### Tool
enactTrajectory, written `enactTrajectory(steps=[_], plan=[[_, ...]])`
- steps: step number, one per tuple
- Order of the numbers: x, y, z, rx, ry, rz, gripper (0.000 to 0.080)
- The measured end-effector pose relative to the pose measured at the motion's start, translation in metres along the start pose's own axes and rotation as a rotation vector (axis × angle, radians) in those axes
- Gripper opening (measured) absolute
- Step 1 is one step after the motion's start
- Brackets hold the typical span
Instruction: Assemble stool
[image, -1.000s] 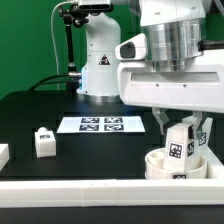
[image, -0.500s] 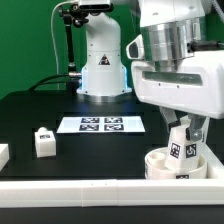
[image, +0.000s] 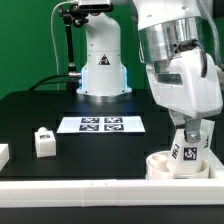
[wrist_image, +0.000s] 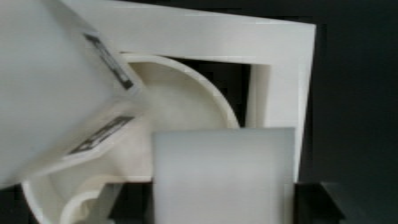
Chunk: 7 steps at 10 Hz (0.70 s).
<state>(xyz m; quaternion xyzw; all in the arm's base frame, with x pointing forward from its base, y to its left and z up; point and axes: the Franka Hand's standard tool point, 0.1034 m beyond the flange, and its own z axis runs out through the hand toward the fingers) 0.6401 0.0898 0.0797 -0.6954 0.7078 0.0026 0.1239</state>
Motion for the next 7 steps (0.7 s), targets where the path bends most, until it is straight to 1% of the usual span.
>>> enactTrajectory(steps=[2, 3, 4, 6, 7], plan=[[-0.0014, 0.0003, 0.0002, 0.000, -0.003, 0.072, 0.0338], [-0.0033, 0.0006, 0.0006, 0.001, -0.011, 0.173, 0.0338], [-0.0041, 0.0007, 0.0007, 0.000, -0.013, 0.210, 0.0338], [-0.0039, 0.0008, 0.0005, -0.003, -0.015, 0.203, 0.0338], [-0.0013, -0.0006, -0.0015, -0.015, -0.019, 0.167, 0.0549]])
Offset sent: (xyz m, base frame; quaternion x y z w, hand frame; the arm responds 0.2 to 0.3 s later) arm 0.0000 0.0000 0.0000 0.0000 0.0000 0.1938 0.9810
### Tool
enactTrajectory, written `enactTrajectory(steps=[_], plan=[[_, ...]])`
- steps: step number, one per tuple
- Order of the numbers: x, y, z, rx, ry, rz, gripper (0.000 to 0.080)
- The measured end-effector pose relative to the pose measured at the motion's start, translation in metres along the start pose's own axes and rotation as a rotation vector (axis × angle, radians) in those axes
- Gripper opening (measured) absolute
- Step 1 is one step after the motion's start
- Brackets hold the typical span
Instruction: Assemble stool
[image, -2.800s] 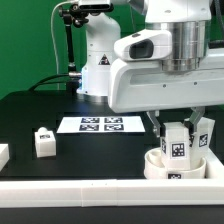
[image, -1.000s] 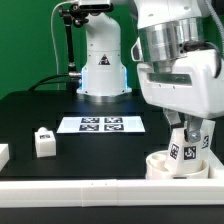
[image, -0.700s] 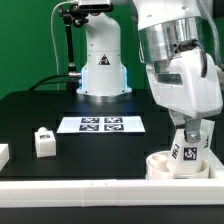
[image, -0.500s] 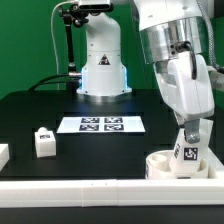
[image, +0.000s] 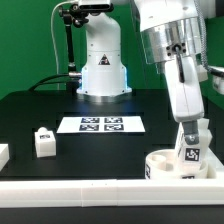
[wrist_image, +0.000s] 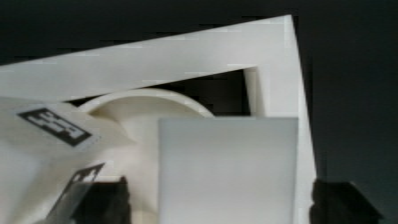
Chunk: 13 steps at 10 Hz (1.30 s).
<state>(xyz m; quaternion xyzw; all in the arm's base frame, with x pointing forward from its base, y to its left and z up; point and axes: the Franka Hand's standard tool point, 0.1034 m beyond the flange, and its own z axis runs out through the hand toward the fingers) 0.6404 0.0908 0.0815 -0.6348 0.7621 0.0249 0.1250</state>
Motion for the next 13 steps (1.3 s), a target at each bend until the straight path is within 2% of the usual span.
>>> enactTrajectory(steps=[1, 2, 3, 8, 9, 13], plan=[[0.000, -0.002, -0.003, -0.011, -0.002, -0.007, 0.0549], [-0.005, -0.003, -0.008, -0.036, -0.008, -0.035, 0.0629], [-0.010, -0.006, -0.014, -0.045, -0.018, -0.076, 0.0643], [-0.009, -0.005, -0.011, -0.042, -0.019, -0.321, 0.0649], [-0.013, -0.003, -0.011, -0.073, 0.009, -0.463, 0.0649], [-0.019, -0.004, -0.013, -0.080, 0.014, -0.829, 0.0649]])
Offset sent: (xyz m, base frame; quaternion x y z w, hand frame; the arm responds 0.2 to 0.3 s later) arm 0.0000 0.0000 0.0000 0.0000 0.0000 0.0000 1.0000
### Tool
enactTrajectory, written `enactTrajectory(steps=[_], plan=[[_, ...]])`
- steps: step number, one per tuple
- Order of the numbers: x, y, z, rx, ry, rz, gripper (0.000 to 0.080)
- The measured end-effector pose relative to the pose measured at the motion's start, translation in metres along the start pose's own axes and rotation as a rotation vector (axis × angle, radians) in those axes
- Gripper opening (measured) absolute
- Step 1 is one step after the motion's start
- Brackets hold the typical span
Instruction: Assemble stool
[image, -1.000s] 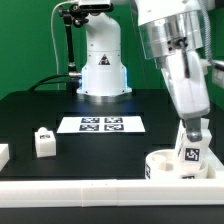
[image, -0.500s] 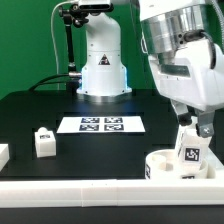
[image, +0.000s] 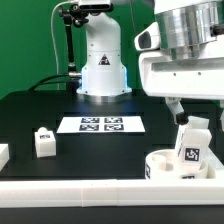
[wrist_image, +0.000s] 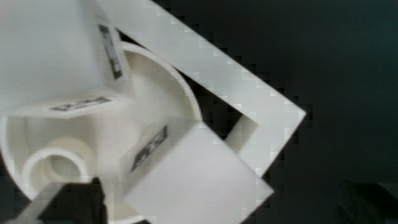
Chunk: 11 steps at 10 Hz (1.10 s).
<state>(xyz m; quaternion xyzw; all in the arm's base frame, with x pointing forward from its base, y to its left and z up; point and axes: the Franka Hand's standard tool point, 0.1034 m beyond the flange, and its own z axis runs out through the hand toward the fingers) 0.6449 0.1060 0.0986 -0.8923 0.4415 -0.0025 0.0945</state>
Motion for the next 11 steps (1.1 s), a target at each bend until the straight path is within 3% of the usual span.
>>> enactTrajectory(steps=[2, 4, 8, 11], plan=[[0.0007, 0.0008, 0.0005, -0.002, 0.001, -0.145, 0.0649], [-0.0003, 0.0022, 0.0029, -0.034, 0.018, -0.368, 0.0649], [0.0014, 0.0028, 0.0022, -0.059, 0.023, -0.837, 0.0649], [0.0000, 0.0006, 0.0030, -0.064, 0.027, -1.086, 0.0649]])
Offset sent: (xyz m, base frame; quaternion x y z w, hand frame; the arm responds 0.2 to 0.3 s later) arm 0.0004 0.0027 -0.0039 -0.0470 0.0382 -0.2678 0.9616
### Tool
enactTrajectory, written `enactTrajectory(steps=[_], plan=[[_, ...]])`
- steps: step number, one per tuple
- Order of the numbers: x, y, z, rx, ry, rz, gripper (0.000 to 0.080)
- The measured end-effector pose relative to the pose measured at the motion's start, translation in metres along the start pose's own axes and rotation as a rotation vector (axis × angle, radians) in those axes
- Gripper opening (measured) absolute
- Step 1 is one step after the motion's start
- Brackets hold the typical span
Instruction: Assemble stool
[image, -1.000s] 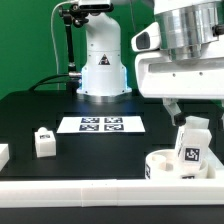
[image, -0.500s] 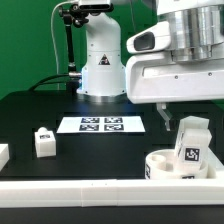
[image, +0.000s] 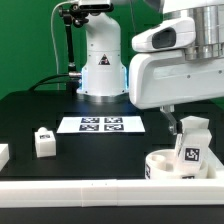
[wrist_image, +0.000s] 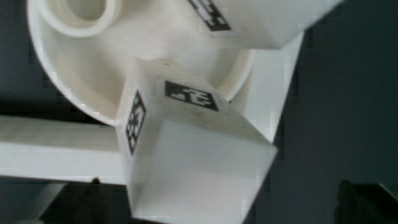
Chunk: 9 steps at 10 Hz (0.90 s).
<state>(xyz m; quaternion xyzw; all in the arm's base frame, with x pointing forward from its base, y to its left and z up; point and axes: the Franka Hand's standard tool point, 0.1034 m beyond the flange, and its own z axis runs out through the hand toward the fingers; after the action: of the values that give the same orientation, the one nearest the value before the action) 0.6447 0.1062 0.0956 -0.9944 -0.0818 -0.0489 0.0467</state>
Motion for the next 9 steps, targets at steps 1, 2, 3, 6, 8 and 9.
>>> enactTrajectory(steps=[1, 2, 3, 6, 8, 9], plan=[[0.0000, 0.0009, 0.0000, 0.000, 0.000, -0.019, 0.0649], [-0.0001, 0.0023, 0.0000, -0.004, -0.001, -0.103, 0.0649], [0.0002, 0.0041, 0.0000, -0.013, 0.000, -0.195, 0.0649], [-0.0007, 0.0054, 0.0031, -0.053, 0.000, -0.516, 0.0649], [-0.0015, 0.0075, 0.0045, -0.077, -0.018, -0.705, 0.0649], [-0.0019, 0.0091, 0.0051, -0.088, -0.029, -0.795, 0.0649]])
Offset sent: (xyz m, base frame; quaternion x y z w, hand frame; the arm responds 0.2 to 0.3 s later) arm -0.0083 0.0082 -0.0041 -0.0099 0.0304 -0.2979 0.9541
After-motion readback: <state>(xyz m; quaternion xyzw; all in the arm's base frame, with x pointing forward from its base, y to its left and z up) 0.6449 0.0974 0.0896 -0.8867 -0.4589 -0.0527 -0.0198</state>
